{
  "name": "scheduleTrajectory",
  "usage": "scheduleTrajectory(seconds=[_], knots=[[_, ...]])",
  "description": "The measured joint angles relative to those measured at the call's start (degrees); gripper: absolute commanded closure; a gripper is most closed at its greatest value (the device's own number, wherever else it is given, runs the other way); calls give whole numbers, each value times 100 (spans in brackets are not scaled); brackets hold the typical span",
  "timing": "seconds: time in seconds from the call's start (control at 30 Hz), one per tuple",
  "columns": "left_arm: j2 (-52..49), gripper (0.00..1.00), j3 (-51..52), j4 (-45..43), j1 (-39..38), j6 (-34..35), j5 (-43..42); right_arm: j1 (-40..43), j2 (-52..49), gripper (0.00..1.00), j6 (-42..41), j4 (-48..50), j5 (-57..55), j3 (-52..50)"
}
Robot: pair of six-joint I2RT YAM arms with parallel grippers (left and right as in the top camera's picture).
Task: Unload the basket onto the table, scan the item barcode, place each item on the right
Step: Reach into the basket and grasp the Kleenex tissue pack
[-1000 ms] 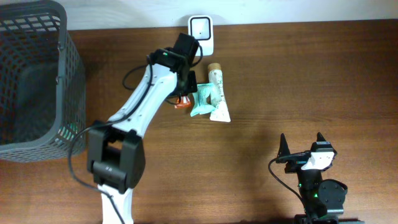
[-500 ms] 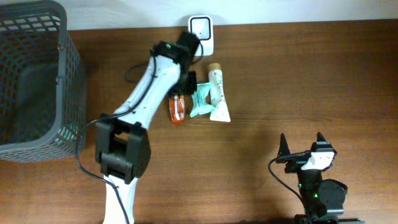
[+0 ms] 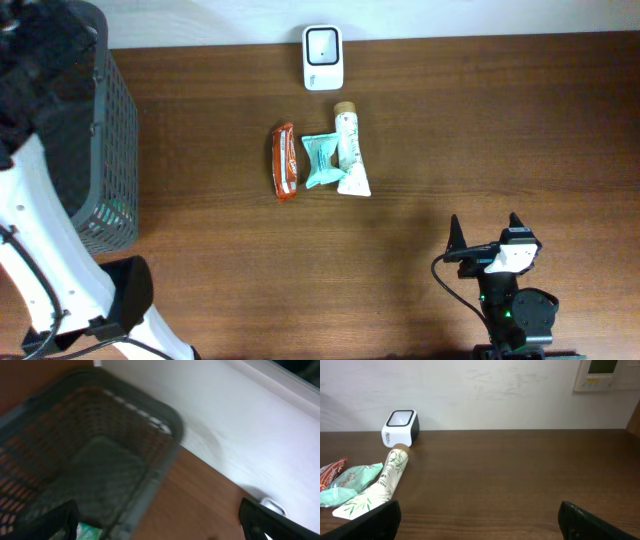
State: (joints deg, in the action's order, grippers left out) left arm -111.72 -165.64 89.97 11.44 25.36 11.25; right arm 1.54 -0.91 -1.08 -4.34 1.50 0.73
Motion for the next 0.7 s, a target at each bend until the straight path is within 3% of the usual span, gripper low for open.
scheduleTrajectory(seconds=[0.23, 0.5, 0.7], knots=[[-68, 1, 452, 2, 1587, 431, 61, 0, 0, 1, 2, 0, -2, 0], [-122, 1, 2264, -459, 1864, 898, -4, 0, 0, 1, 0, 0, 0, 0], [-133, 1, 2479, -798, 1864, 925, -354, 0, 0, 1, 2, 0, 0, 0]])
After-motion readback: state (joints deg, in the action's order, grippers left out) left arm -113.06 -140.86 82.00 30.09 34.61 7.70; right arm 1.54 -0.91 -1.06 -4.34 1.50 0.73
